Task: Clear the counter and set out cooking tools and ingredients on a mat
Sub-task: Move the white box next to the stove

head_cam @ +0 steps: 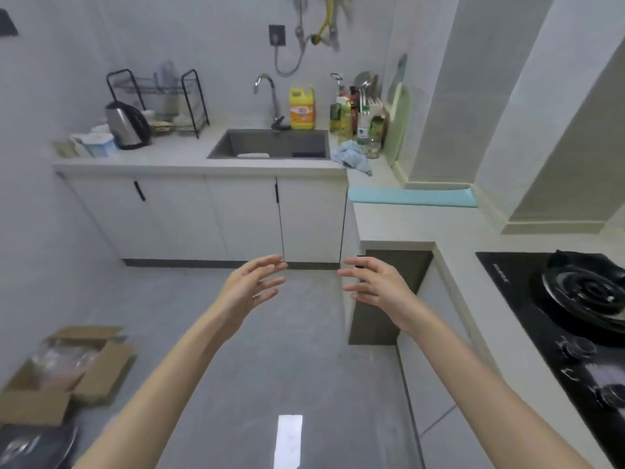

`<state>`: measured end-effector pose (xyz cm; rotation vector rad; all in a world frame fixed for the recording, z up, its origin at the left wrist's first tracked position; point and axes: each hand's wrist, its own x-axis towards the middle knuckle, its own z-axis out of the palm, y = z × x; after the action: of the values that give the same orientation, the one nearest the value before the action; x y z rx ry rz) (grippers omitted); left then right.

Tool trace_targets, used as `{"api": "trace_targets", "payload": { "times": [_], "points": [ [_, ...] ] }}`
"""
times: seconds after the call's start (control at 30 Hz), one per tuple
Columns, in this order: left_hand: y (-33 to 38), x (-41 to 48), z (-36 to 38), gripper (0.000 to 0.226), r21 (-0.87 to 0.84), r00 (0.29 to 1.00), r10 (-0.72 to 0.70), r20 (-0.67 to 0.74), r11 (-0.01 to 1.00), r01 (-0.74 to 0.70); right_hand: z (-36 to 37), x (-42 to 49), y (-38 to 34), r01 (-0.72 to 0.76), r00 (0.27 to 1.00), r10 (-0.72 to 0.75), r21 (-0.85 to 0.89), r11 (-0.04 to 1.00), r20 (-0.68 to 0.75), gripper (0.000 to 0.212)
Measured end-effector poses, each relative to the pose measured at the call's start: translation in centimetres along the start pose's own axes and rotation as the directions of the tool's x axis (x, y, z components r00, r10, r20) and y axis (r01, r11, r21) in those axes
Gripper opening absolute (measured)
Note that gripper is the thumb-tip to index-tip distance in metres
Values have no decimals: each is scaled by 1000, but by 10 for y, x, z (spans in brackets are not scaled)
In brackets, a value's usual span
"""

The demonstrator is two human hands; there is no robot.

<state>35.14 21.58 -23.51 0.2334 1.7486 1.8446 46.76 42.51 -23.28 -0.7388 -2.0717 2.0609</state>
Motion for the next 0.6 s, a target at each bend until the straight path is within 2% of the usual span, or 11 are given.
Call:
{"api": "trace_targets", "payload": {
  "times": [0.37, 0.6],
  "points": [
    [55, 44, -223, 20, -52, 944, 98, -315, 991, -121, 213, 143, -65, 17, 961, -15, -3, 1000, 277, 21],
    [85, 116, -331, 20, -51, 894, 136, -428, 983, -174, 323, 249, -98, 48, 922, -34, -26, 999, 387, 24]
  ]
}}
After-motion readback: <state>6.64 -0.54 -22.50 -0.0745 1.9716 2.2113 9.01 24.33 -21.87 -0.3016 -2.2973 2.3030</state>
